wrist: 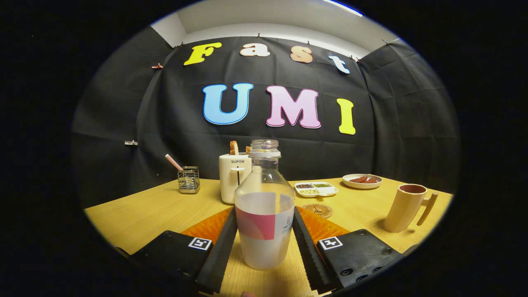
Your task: Take the bottle from table, then pour the juice into the cup, finally place the bottle on the coaster
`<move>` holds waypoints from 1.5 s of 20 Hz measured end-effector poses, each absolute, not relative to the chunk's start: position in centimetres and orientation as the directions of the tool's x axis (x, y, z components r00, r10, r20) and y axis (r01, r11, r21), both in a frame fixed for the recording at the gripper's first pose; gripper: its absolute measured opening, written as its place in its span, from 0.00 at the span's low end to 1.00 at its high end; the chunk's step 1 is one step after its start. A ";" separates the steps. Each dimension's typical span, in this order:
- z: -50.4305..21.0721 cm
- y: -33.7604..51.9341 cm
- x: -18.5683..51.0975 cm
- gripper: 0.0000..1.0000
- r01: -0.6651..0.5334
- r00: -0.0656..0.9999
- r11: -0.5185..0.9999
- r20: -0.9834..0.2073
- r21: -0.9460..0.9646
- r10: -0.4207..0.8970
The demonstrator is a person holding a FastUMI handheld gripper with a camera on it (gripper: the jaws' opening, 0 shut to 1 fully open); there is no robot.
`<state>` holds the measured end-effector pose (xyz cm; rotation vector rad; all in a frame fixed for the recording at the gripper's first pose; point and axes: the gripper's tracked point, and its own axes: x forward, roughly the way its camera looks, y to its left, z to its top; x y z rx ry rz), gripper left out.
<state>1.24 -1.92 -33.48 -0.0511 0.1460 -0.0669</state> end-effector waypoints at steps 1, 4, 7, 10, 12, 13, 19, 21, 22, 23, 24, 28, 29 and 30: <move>-33.5 -1.9 1.2 0.78 0.062 0.987 0.997 -0.143 -0.049 -0.068; -33.5 -1.8 1.2 0.77 0.062 0.987 0.997 -0.142 -0.049 -0.068; -32.7 -1.9 1.6 0.76 0.078 0.982 0.997 -0.174 -0.007 -0.078; -28.0 -2.3 2.5 0.76 0.117 0.984 0.993 -0.136 -0.009 -0.117; -25.0 -2.0 2.9 0.76 0.118 0.985 0.993 -0.125 -0.023 -0.120; -23.5 -1.9 3.0 0.76 0.110 0.986 0.994 -0.125 -0.021 -0.112; -15.1 -2.1 2.6 0.76 0.084 0.993 0.996 -0.079 0.002 -0.083; -13.9 -2.7 2.5 0.76 0.084 0.993 0.996 -0.079 -0.008 -0.084; -13.4 -3.2 2.4 0.76 0.088 0.993 0.996 -0.078 -0.013 -0.089; -13.0 -3.6 2.3 0.76 0.091 0.993 0.996 -0.077 -0.019 -0.093; -12.7 -4.0 2.3 0.76 0.097 0.992 0.995 -0.077 -0.023 -0.098; -12.6 -5.4 2.1 0.76 0.093 0.992 0.995 -0.088 -0.018 -0.094; -12.6 -5.7 2.1 0.76 0.087 0.992 0.996 -0.095 -0.015 -0.088; -12.6 -6.1 2.2 0.76 0.077 0.992 0.997 -0.101 -0.011 -0.078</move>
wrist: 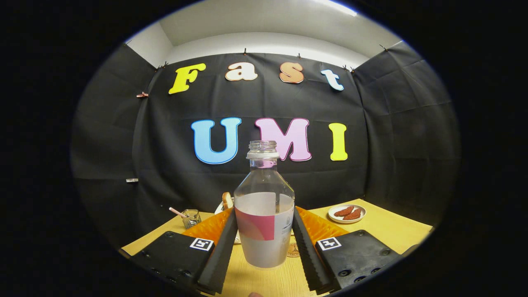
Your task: Take the bottle from table, then pour the juice into the cup, finally place the bottle on the coaster
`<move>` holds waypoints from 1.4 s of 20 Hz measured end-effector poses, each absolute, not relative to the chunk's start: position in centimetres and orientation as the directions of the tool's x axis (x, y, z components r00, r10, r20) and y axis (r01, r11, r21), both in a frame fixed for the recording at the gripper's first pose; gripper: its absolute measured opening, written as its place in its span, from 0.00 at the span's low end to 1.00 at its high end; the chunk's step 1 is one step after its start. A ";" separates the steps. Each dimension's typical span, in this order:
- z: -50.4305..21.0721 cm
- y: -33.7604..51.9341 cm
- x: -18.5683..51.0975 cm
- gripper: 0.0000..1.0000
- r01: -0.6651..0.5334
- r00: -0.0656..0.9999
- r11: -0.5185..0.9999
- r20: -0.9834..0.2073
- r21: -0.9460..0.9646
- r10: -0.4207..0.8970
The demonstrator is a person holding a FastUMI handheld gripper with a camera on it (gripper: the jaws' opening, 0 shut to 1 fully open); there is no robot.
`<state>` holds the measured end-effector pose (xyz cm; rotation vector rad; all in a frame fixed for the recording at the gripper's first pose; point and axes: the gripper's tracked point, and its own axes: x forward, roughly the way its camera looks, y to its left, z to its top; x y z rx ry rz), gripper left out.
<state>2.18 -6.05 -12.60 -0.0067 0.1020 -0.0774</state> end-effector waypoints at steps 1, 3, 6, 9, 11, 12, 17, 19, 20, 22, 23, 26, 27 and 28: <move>-12.6 -6.3 2.1 0.76 0.069 0.992 0.998 -0.105 -0.008 -0.069; -12.8 -7.2 2.0 0.76 0.062 0.991 0.998 -0.120 0.004 -0.061; -13.3 -8.5 1.7 0.76 0.063 0.987 0.996 -0.153 0.064 -0.053; -14.3 -9.5 1.2 0.76 0.062 0.983 0.988 -0.178 0.143 -0.036; -15.1 -10.1 0.9 0.76 0.067 0.980 0.974 -0.198 0.218 -0.023; -15.6 -10.5 0.8 0.76 0.074 0.978 0.960 -0.209 0.269 -0.016; -17.0 -11.9 0.2 0.76 0.122 0.970 0.830 -0.244 0.545 0.018; -17.6 -13.2 0.0 0.76 0.153 0.968 0.779 -0.250 0.609 0.005; -17.9 -13.8 -0.1 0.76 0.167 0.967 0.756 -0.255 0.632 -0.001; -18.7 -14.8 0.0 0.76 0.200 0.962 0.714 -0.272 0.671 -0.014; -19.2 -15.2 0.0 0.76 0.216 0.959 0.691 -0.282 0.690 -0.018; -20.0 -16.6 -0.3 0.76 0.250 0.956 0.610 -0.293 0.752 -0.031; -20.2 -17.1 -0.3 0.76 0.262 0.954 0.583 -0.297 0.769 -0.037; -20.6 -17.5 -0.5 0.76 0.277 0.951 0.559 -0.306 0.781 -0.044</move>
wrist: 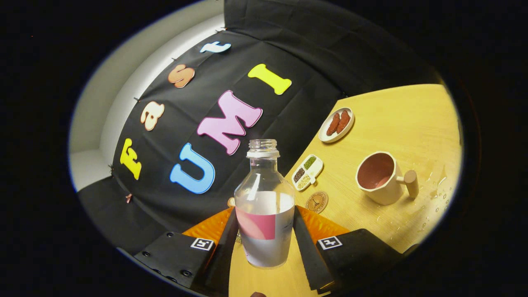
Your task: Take the bottle from table, then pour the juice into the cup, finally place the bottle on the coaster
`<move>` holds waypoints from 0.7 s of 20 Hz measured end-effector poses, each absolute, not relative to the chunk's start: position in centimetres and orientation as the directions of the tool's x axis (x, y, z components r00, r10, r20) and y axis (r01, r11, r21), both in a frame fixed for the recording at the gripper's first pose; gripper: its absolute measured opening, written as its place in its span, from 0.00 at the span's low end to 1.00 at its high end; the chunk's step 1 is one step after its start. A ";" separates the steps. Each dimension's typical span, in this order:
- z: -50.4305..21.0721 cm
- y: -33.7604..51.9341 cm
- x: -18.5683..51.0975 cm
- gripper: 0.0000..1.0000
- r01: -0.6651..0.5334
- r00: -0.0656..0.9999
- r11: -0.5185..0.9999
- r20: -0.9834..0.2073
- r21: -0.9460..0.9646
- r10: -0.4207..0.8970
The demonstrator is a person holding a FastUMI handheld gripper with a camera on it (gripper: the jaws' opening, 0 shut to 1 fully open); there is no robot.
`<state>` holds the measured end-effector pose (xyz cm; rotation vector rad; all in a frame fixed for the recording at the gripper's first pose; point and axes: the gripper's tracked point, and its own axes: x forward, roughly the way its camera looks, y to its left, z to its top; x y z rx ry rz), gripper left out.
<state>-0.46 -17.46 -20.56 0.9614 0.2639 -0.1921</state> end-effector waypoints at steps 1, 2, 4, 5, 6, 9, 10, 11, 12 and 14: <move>-21.0 -17.8 -0.5 0.76 0.289 0.949 0.538 -0.312 0.792 -0.050; -21.4 -18.1 -0.4 0.76 0.300 0.946 0.520 -0.321 0.800 -0.051; -22.1 -18.2 -0.4 0.76 0.317 0.940 0.481 -0.338 0.817 -0.044; -22.4 -18.4 -0.4 0.76 0.321 0.939 0.463 -0.341 0.827 -0.041; -22.6 -18.6 -0.4 0.76 0.327 0.937 0.445 -0.347 0.834 -0.037; -23.2 -19.0 -0.4 0.76 0.344 0.933 0.383 -0.357 0.857 -0.038; -23.5 -19.0 -0.4 0.76 0.349 0.932 0.356 -0.361 0.867 -0.036; -23.9 -19.0 -0.4 0.76 0.358 0.929 0.328 -0.368 0.874 -0.032; -24.2 -19.0 -0.3 0.76 0.366 0.926 0.301 -0.376 0.881 -0.026; -24.7 -19.1 -0.3 0.76 0.382 0.920 0.269 -0.391 0.884 -0.024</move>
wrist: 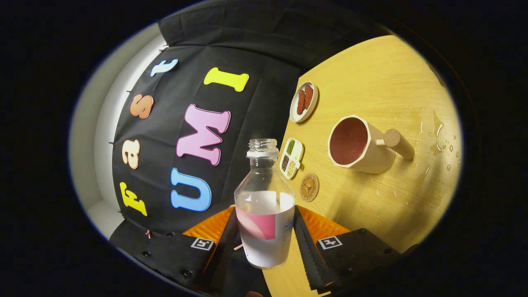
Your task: Take the bottle from table, then pour the juice into the cup, finally place the bottle on the coaster
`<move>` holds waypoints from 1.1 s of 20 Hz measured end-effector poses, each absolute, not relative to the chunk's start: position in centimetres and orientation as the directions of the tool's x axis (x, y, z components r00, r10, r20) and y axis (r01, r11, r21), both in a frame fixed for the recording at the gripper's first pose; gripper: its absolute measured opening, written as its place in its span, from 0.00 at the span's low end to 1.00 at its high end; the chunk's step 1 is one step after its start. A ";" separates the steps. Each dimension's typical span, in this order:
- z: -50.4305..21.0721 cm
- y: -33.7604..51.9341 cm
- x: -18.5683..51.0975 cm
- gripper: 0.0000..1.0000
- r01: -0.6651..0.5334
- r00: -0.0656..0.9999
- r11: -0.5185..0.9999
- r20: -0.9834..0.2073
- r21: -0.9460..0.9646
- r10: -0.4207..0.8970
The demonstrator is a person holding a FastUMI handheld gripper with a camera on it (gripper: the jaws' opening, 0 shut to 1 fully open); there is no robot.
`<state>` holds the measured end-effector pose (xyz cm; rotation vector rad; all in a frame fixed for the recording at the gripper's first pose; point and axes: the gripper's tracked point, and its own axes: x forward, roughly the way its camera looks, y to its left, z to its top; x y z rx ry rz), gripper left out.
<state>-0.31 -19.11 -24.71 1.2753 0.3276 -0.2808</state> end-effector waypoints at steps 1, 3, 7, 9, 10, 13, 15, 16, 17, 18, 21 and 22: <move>-24.9 -19.3 -0.4 0.76 0.390 0.917 0.259 -0.397 0.884 -0.030; -25.3 -19.9 -0.2 0.76 0.403 0.914 0.231 -0.404 0.886 -0.043; -26.0 -20.4 0.4 0.76 0.420 0.908 0.142 -0.417 0.897 -0.051; -26.7 -20.8 0.6 0.76 0.431 0.902 0.113 -0.428 0.895 -0.055; -27.1 -20.9 0.6 0.76 0.439 0.898 0.102 -0.435 0.893 -0.056; -27.8 -20.8 0.4 0.76 0.457 0.890 0.066 -0.455 0.887 -0.042; -28.3 -20.6 0.3 0.76 0.469 0.883 0.047 -0.468 0.882 -0.031; -28.2 -20.6 0.3 0.76 0.470 0.883 0.034 -0.469 0.882 -0.031; -28.1 -20.5 0.5 0.76 0.469 0.883 0.018 -0.468 0.883 -0.031; -28.1 -20.5 0.7 0.76 0.470 0.882 -0.001 -0.470 0.883 -0.030; -28.0 -20.5 0.9 0.76 0.466 0.883 -0.062 -0.468 0.883 -0.030; -28.1 -20.5 1.0 0.76 0.464 0.883 -0.079 -0.468 0.882 -0.031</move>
